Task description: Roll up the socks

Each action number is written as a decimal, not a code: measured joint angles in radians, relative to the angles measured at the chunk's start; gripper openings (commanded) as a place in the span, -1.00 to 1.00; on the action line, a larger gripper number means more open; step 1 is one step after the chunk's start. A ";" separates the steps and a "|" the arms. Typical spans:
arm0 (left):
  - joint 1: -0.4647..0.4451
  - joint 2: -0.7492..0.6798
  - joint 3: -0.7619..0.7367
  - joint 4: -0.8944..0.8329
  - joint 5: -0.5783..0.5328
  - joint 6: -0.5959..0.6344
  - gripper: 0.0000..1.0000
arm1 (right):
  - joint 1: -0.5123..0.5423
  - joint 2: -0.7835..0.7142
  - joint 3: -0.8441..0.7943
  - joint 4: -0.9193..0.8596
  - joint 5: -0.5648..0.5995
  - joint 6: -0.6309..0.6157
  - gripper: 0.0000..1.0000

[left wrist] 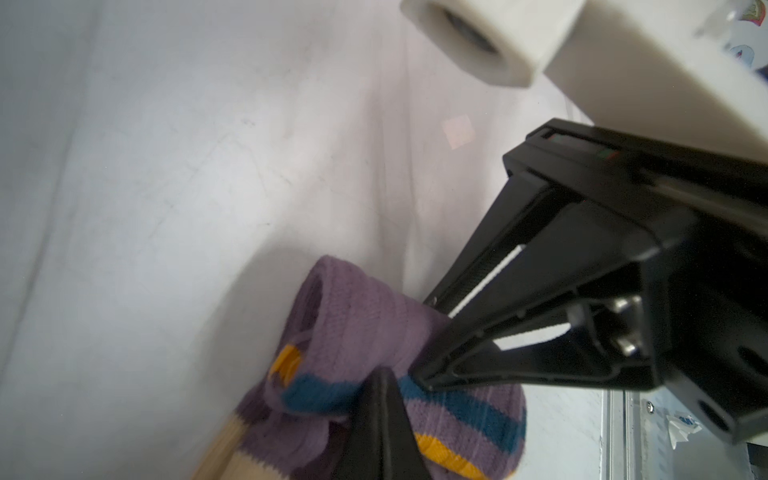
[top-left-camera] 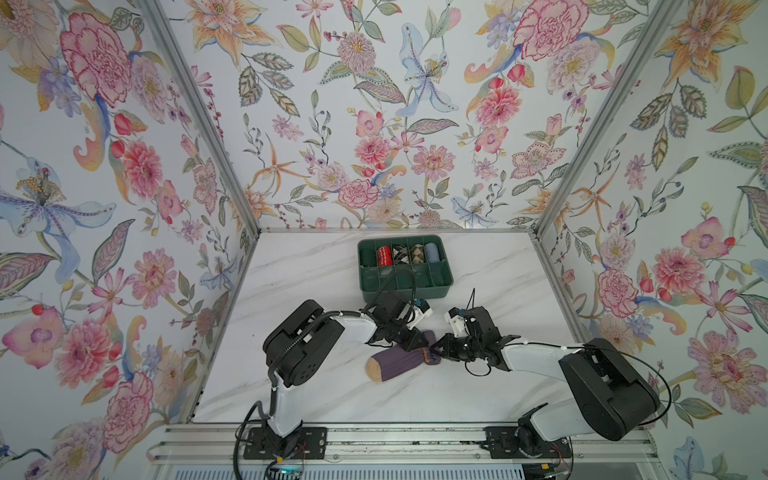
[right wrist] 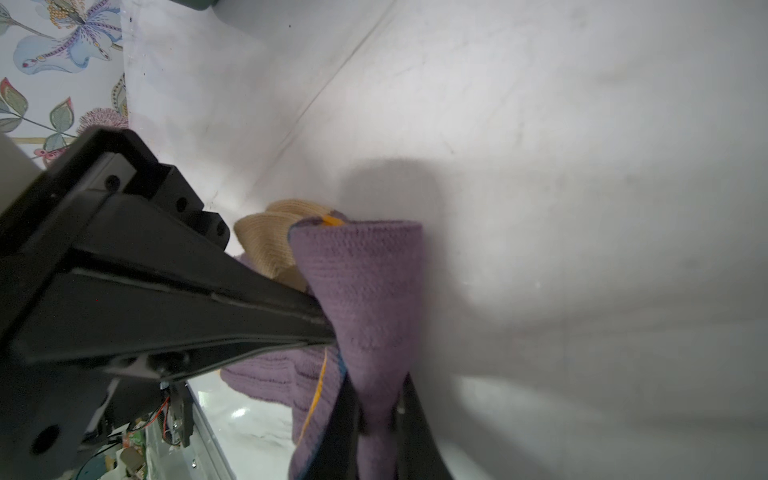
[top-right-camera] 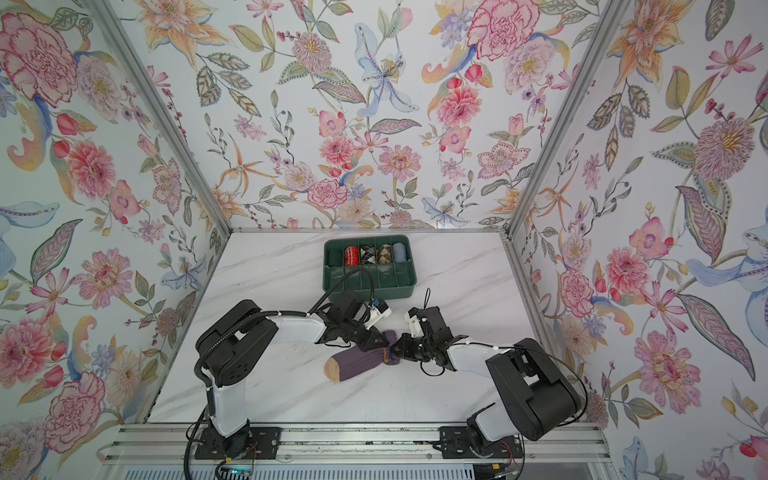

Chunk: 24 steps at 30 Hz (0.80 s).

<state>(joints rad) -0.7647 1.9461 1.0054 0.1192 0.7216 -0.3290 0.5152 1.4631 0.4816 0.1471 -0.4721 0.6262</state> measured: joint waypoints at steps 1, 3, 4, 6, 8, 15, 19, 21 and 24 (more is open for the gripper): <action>0.000 -0.002 0.000 -0.008 -0.003 0.000 -1.00 | 0.002 -0.002 0.006 -0.015 0.010 -0.007 -0.95; 0.000 -0.010 -0.006 -0.029 -0.008 0.000 -1.00 | 0.008 -0.005 0.015 -0.037 0.023 -0.015 -0.95; 0.000 -0.014 -0.011 -0.042 -0.017 0.000 -1.00 | 0.010 -0.005 0.019 -0.048 0.032 -0.021 -0.95; 0.000 -0.019 -0.021 -0.060 -0.022 0.001 -1.00 | 0.014 -0.007 0.030 -0.071 0.048 -0.029 -0.95; 0.000 -0.029 -0.024 -0.075 -0.030 0.004 -1.00 | 0.024 -0.008 0.047 -0.101 0.071 -0.038 -0.95; 0.000 -0.064 -0.045 -0.123 -0.052 0.008 -1.00 | 0.076 -0.008 0.118 -0.227 0.190 -0.073 -0.98; 0.001 -0.070 -0.046 -0.135 -0.055 0.008 -1.00 | 0.108 -0.008 0.157 -0.294 0.282 -0.082 -1.00; 0.004 -0.072 -0.046 -0.135 -0.055 0.008 -1.00 | 0.124 -0.008 0.177 -0.332 0.336 -0.088 -1.00; 0.008 -0.073 -0.050 -0.134 -0.052 0.007 -1.00 | 0.158 -0.008 0.207 -0.389 0.428 -0.093 -1.00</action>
<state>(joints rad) -0.7567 1.8732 0.9550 -0.0147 0.6697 -0.3218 0.6731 1.4551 0.6888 -0.2424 -0.0437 0.5335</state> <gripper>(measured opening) 0.048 0.115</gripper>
